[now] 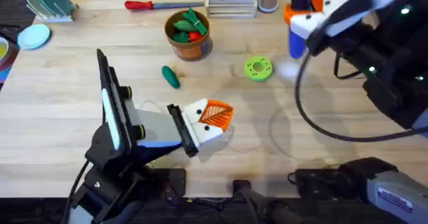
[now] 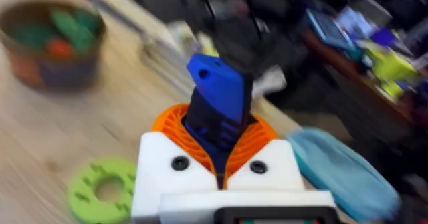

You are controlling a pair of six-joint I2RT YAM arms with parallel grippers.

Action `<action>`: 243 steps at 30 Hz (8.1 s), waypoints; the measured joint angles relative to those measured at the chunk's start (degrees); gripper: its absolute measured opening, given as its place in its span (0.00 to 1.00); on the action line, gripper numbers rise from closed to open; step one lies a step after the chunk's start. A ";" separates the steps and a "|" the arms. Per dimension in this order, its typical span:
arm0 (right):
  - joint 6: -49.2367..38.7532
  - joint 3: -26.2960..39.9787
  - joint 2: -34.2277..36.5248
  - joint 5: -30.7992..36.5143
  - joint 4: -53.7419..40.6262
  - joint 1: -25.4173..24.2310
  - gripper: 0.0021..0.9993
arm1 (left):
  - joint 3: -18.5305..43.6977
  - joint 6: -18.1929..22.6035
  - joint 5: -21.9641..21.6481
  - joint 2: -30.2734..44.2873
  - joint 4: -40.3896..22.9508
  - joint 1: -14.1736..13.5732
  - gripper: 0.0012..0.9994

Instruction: Pick up the gripper from the table and insert it into the empty holder that is missing its gripper. Then pick up a screw, insert it into the mounting hole, and use the screwdriver to tighten it. Finally, clean up the table by picking up the vegetable and placing it into the bucket.

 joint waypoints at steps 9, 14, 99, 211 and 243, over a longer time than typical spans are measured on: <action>-25.52 0.00 3.01 19.81 -11.87 -0.24 0.02 | 0.00 0.00 0.00 0.00 0.00 0.00 0.00; -34.25 0.00 10.10 22.80 -11.97 -0.27 0.02 | 0.00 0.00 0.00 0.00 0.00 0.00 0.00; 24.86 1.14 -4.39 24.71 -10.77 13.46 0.99 | 59.91 -14.56 -44.40 33.95 -56.04 0.00 0.99; 24.86 1.14 -4.39 24.73 -10.91 13.46 0.99 | 62.01 -41.81 -34.49 84.98 -20.50 18.40 0.98; 25.25 25.94 -4.39 16.34 -61.13 13.48 0.99 | 62.64 -10.78 -34.73 47.81 -50.92 18.40 1.00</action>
